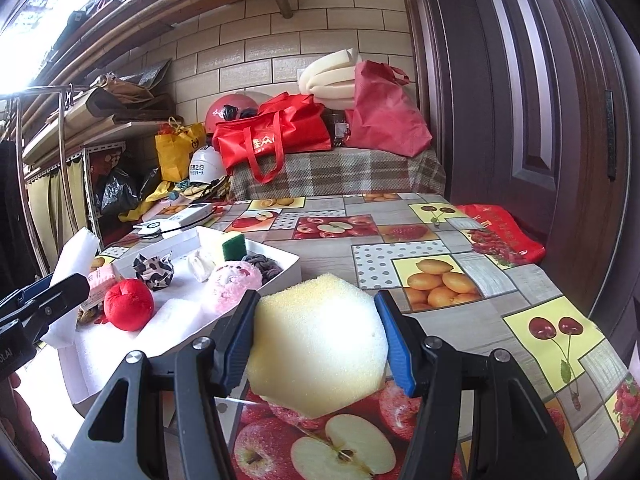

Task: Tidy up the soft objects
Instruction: 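Carry the foam block over the tray with the left tool while the right tool carries the yellow sponge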

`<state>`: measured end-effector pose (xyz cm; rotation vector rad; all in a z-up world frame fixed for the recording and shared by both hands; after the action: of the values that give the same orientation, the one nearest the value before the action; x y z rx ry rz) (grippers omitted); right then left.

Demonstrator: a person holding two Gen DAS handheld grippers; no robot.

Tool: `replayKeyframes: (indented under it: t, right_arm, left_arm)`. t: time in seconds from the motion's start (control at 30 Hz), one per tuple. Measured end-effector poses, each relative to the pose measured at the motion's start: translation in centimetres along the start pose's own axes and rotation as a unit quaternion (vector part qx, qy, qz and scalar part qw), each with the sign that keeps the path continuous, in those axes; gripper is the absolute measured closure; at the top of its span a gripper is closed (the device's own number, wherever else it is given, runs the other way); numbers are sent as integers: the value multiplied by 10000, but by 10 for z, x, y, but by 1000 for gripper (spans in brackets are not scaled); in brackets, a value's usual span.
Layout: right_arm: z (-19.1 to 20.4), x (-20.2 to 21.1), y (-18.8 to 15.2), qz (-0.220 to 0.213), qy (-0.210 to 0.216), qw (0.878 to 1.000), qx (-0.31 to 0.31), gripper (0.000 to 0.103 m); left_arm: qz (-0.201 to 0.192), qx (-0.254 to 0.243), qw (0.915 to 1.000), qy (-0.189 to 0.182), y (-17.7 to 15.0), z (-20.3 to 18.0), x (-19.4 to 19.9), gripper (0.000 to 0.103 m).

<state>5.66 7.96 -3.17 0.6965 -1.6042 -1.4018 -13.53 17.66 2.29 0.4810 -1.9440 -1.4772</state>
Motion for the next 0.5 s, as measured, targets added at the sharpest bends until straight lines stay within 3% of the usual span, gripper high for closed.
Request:
replayKeyframes:
  t: [0.5]
  right_arm:
    - [50,-13,0,-23,397,9984,410,44]
  left_arm:
    - [-49,244,9983,536,3,49,-1,40]
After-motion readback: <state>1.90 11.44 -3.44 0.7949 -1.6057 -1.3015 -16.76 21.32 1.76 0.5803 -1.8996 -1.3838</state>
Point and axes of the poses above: each gripper's, at about its wrist camera, not at the fingertips, and x roughly against the way its jaws point, z to its left, y to its top, the point moved 9 cm from there along -x, roughly the way its jaws point, and after that the axes turned 1 degree about -z, right-handed, at the moved point
